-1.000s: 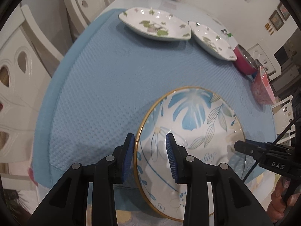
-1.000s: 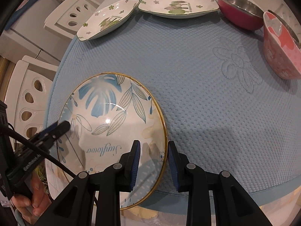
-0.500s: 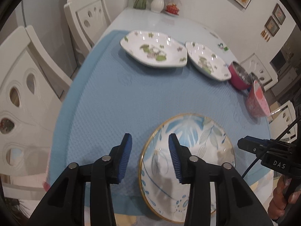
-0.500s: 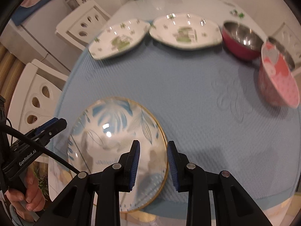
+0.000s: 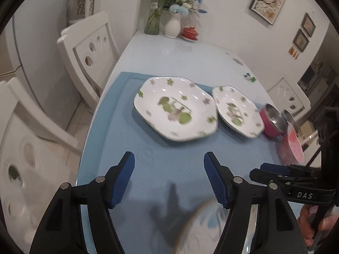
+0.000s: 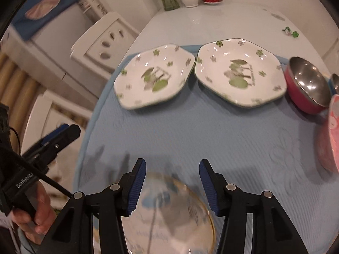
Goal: Organize plates and bowls
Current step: 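Carry the round plate toward the table edge, set it down, open grippers, then move both grippers to the larger green-leaf hexagonal plate and grasp its rim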
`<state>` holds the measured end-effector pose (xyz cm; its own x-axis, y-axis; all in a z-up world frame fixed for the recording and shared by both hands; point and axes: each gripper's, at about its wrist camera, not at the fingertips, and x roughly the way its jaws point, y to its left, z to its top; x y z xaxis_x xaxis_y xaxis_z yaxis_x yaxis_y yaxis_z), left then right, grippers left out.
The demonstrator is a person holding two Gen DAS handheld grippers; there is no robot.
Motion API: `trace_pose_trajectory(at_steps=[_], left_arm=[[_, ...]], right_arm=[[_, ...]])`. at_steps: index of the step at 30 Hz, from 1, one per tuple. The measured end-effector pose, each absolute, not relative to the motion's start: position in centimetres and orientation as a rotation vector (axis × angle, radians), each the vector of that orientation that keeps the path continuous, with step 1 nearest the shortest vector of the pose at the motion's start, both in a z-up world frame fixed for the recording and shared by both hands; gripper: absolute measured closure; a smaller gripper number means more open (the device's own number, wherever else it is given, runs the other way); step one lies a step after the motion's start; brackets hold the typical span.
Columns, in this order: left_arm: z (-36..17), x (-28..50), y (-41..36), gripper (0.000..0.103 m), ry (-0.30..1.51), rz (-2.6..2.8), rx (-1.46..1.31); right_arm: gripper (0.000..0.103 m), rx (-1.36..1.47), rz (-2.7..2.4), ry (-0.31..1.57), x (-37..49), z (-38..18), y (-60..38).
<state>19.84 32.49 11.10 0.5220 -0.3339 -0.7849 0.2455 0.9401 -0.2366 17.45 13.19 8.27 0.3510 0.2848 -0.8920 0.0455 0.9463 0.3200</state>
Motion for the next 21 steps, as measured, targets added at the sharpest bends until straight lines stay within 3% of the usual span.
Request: trace_pose_trajectory(at_steps=[13, 21], left_arm=[[5.3, 34.4, 31.5, 0.037, 1.042, -0.314, -0.078], [2.0, 38.8, 30.6, 0.038, 1.11, -0.386, -0.092]], right_arm=[[0.052, 0.484, 0.113, 1.296, 26.8, 2.4, 13.2], [0.052, 0.536, 0.123, 1.286, 29.3, 0.7, 13.1]])
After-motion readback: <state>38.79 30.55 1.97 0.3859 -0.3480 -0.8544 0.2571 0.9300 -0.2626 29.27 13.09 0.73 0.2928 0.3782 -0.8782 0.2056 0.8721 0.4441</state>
